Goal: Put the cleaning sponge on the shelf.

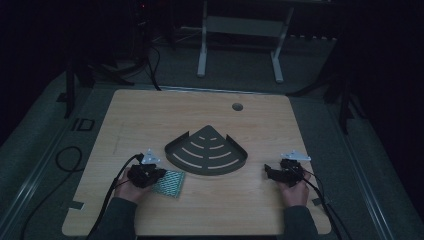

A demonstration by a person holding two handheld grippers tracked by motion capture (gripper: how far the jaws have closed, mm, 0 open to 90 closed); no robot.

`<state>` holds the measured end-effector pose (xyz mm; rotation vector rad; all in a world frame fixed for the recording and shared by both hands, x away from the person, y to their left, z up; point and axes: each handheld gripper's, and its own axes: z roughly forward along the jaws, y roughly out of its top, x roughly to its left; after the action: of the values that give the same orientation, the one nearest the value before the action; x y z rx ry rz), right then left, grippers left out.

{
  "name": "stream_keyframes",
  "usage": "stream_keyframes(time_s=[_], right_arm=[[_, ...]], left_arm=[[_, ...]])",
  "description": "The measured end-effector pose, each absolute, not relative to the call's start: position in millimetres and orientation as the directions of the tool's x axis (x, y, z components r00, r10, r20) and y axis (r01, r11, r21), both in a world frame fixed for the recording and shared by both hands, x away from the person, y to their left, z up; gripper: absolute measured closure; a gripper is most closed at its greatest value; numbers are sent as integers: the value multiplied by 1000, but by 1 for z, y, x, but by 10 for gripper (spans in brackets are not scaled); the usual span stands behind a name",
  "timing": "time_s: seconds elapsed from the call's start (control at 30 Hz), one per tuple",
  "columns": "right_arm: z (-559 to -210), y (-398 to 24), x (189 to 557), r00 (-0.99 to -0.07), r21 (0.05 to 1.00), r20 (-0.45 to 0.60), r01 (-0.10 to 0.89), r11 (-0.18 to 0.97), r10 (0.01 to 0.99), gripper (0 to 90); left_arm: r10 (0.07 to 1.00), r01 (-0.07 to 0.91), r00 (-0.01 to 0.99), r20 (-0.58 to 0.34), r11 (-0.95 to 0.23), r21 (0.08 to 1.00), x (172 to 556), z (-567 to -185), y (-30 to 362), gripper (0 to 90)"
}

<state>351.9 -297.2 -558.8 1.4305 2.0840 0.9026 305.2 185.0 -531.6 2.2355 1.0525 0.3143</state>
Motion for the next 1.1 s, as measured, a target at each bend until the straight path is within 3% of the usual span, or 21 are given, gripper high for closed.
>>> stream_keyframes(time_s=[0.57, 1.1], right_arm=[[-559, -297, 352, -358, 731, -3, 636, 247, 934, 204], [-559, -297, 352, -358, 731, -3, 636, 247, 934, 204]], left_arm=[[862, 693, 503, -63, -359, 625, 300, -531, 232, 900], [867, 709, 492, -82, -344, 616, 268, -530, 237, 852]])
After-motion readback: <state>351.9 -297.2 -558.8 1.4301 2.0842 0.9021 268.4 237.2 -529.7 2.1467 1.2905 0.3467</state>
